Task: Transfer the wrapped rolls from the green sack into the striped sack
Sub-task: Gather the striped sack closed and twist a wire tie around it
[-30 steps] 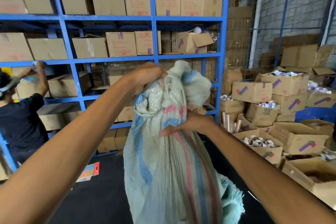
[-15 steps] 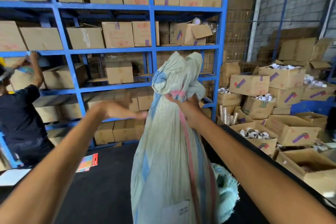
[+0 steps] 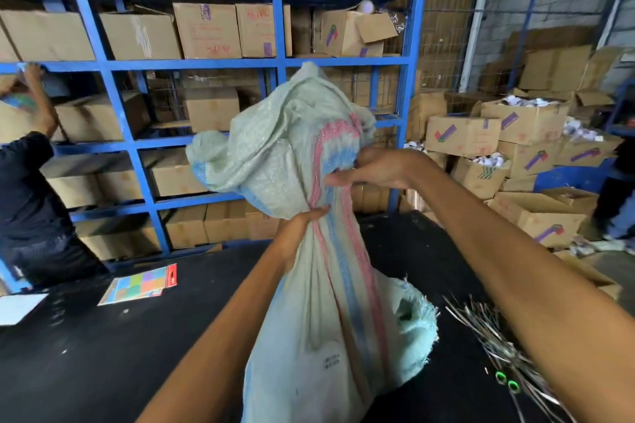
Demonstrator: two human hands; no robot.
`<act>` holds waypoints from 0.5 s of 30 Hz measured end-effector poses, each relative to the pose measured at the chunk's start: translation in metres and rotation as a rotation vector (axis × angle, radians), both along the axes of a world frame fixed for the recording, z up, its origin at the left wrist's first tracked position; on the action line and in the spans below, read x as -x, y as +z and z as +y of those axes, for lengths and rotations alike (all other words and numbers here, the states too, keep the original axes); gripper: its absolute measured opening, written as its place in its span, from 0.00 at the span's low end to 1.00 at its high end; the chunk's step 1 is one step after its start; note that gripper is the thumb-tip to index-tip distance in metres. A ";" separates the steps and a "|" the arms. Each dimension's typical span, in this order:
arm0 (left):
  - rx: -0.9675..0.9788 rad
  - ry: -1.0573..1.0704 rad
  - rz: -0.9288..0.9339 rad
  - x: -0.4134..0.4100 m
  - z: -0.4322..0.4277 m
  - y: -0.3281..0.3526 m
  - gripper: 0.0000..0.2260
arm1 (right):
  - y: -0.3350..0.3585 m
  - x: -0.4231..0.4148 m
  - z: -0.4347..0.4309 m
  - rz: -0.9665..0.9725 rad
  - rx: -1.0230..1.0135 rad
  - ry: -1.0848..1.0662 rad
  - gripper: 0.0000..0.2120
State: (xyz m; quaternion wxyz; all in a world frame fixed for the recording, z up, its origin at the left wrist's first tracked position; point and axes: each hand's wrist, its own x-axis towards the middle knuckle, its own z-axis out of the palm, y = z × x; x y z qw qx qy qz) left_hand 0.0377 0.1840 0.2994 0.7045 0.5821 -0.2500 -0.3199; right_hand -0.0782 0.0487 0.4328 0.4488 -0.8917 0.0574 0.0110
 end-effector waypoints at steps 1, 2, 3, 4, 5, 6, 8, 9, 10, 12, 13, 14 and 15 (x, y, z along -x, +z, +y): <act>0.005 -0.015 0.006 -0.005 0.002 -0.002 0.22 | -0.014 0.004 -0.014 0.058 -0.002 0.032 0.47; 0.005 -0.030 0.005 -0.010 0.005 -0.004 0.24 | -0.036 0.007 -0.027 0.119 0.032 0.039 0.52; -0.001 -0.042 0.000 -0.015 0.007 -0.002 0.27 | -0.055 0.008 -0.034 0.175 0.070 0.028 0.58; -0.013 -0.054 -0.001 -0.018 0.008 -0.001 0.30 | -0.075 0.010 -0.032 0.233 0.109 0.009 0.59; -0.028 -0.072 -0.013 -0.020 0.009 0.001 0.32 | -0.097 0.008 -0.024 0.265 0.105 0.018 0.54; -0.049 -0.078 -0.042 -0.027 0.005 -0.001 0.35 | -0.116 0.003 -0.015 0.265 0.060 0.044 0.48; -0.084 -0.082 -0.163 -0.027 0.001 0.002 0.37 | -0.149 -0.011 0.014 0.252 -0.032 0.057 0.42; -0.107 -0.083 -0.245 -0.032 -0.003 0.000 0.38 | -0.170 -0.027 0.020 0.210 -0.060 0.019 0.44; -0.151 -0.088 -0.347 -0.024 -0.002 0.006 0.39 | -0.187 -0.035 0.027 0.171 -0.072 -0.017 0.48; -0.225 -0.101 -0.480 -0.026 0.000 0.015 0.40 | -0.215 -0.063 0.031 0.086 -0.133 -0.096 0.53; -0.264 -0.109 -0.524 -0.028 0.006 0.022 0.39 | -0.213 -0.068 0.039 0.051 -0.168 -0.139 0.52; -0.301 -0.125 -0.563 -0.034 0.010 0.024 0.37 | -0.206 -0.067 0.047 0.042 -0.181 -0.187 0.50; -0.335 -0.173 -0.604 -0.042 0.016 0.025 0.37 | -0.193 -0.065 0.056 0.019 -0.209 -0.229 0.46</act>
